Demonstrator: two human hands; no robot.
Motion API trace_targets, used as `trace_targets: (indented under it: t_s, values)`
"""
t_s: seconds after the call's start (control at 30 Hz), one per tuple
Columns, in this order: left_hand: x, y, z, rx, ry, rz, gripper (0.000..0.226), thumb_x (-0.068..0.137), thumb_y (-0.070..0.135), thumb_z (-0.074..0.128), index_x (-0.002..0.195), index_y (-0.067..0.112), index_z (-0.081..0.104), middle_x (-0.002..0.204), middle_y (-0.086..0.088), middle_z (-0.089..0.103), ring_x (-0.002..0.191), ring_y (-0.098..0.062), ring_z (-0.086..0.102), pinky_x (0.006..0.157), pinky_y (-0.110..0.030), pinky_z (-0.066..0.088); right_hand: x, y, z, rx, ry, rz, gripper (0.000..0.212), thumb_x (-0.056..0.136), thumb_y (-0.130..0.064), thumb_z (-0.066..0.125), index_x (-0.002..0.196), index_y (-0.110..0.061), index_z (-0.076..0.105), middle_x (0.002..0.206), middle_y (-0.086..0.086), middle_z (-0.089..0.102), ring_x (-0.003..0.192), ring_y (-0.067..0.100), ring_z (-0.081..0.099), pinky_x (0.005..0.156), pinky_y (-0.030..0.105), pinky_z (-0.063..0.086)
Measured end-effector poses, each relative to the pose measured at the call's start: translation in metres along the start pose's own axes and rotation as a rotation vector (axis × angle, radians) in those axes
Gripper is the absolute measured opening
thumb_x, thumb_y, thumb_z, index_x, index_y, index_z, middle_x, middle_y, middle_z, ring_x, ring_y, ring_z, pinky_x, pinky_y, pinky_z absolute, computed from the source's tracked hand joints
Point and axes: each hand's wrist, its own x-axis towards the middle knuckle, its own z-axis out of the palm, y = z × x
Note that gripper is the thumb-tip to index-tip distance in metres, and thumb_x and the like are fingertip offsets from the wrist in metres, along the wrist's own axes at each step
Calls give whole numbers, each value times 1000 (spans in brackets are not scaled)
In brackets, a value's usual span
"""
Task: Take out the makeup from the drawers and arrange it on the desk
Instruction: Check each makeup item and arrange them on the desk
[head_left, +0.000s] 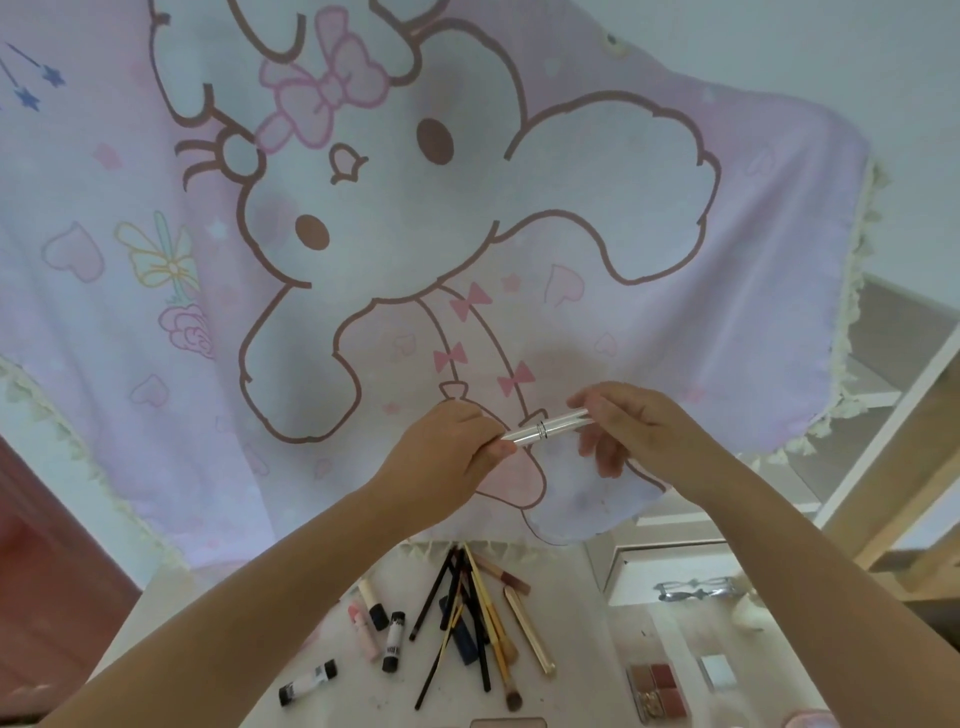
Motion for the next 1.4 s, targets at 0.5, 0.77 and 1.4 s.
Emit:
trace_targets:
  t_s: [0.5,0.77,1.4]
  values:
    - [-7,-4,15,28,-50,-45,34,95,33,35,100,11,61,78,4,46,76,-10,40,64,-15,29,-1,14,3,17,14,-33,26,88,1,50,75,-19,61,52,-11,63,45,2,55,49,14,47]
    - [-17,-5,30,-30,-100,-81,32,95,31,36,95,10,60,70,10,39,71,-7,37,67,-6,32,-8,34,6,14,-30,29,25,90,-8,49,76,-24,61,58,-8,63,49,4,57,54,19,48]
    - [-61,-6,191,-420,-693,-762,32,98,25,32,68,19,39,64,4,41,54,-6,38,55,-19,37,-77,188,34,-694,178,275,29,64,12,70,92,10,66,98,27,66,95,45,62,81,47,51]
